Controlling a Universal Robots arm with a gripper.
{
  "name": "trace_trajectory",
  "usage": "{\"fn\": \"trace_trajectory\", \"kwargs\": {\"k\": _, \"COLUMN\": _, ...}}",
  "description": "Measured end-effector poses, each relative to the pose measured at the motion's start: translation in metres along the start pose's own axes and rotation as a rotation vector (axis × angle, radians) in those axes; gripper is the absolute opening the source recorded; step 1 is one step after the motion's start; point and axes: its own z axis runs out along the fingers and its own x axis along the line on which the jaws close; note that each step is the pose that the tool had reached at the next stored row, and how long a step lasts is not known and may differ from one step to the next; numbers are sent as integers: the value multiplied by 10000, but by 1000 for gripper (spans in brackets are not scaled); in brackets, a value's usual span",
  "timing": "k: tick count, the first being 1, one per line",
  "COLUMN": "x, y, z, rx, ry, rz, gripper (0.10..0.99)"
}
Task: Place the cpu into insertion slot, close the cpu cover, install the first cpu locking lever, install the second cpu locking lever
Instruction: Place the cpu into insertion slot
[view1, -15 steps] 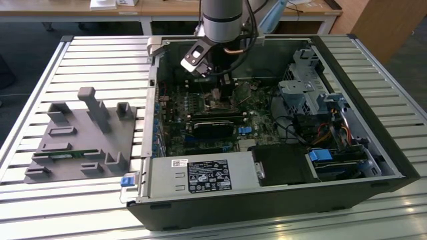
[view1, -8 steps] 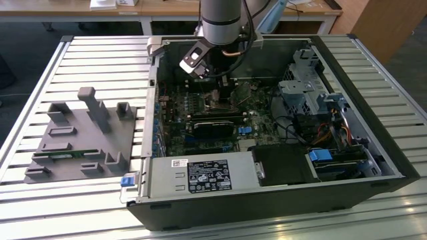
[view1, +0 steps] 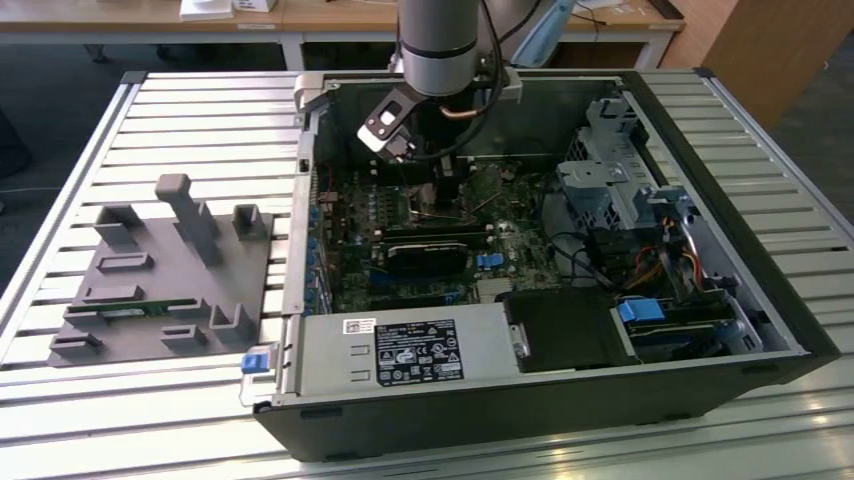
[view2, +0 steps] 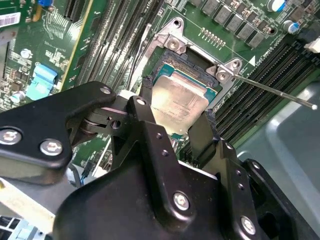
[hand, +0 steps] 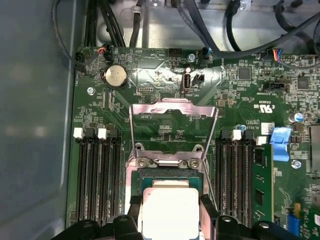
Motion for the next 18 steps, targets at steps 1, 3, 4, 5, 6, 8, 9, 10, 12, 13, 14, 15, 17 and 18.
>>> {"fn": "trace_trajectory", "kwargs": {"k": 1, "x": 2, "y": -1, "z": 13, "rx": -1, "ry": 1, "rz": 1, "gripper": 537}}
{"fn": "trace_trajectory", "kwargs": {"k": 3, "x": 5, "y": -3, "z": 35, "rx": 0, "ry": 1, "rz": 2, "gripper": 537}}
{"fn": "trace_trajectory", "kwargs": {"k": 4, "x": 7, "y": -5, "z": 47, "rx": 0, "ry": 0, "rz": 2, "gripper": 537}}
{"fn": "trace_trajectory", "kwargs": {"k": 5, "x": 10, "y": -5, "z": 57, "rx": 0, "ry": -4, "rz": 2, "gripper": 537}}
{"fn": "trace_trajectory", "kwargs": {"k": 6, "x": 12, "y": -6, "z": 66, "rx": 0, "ry": -10, "rz": 2, "gripper": 537}}
{"fn": "trace_trajectory", "kwargs": {"k": 8, "x": 14, "y": -7, "z": 80, "rx": 0, "ry": -17, "rz": 5, "gripper": 537}}
{"fn": "trace_trajectory", "kwargs": {"k": 9, "x": 14, "y": -7, "z": 87, "rx": 0, "ry": -18, "rz": 14, "gripper": 537}}
{"fn": "trace_trajectory", "kwargs": {"k": 10, "x": 15, "y": -8, "z": 93, "rx": 0, "ry": -18, "rz": 23, "gripper": 537}}
{"fn": "trace_trajectory", "kwargs": {"k": 12, "x": 15, "y": -9, "z": 102, "rx": 0, "ry": -19, "rz": 30, "gripper": 537}}
{"fn": "trace_trajectory", "kwargs": {"k": 13, "x": 14, "y": -9, "z": 105, "rx": 0, "ry": -19, "rz": 30, "gripper": 537}}
{"fn": "trace_trajectory", "kwargs": {"k": 14, "x": 14, "y": -9, "z": 108, "rx": 0, "ry": -21, "rz": 30, "gripper": 537}}
{"fn": "trace_trajectory", "kwargs": {"k": 15, "x": 15, "y": -10, "z": 111, "rx": 1, "ry": -21, "rz": 30, "gripper": 537}}
{"fn": "trace_trajectory", "kwargs": {"k": 17, "x": 15, "y": -10, "z": 118, "rx": 0, "ry": -21, "rz": 30, "gripper": 537}}
{"fn": "trace_trajectory", "kwargs": {"k": 18, "x": 15, "y": -10, "z": 122, "rx": 0, "ry": -21, "rz": 30, "gripper": 537}}
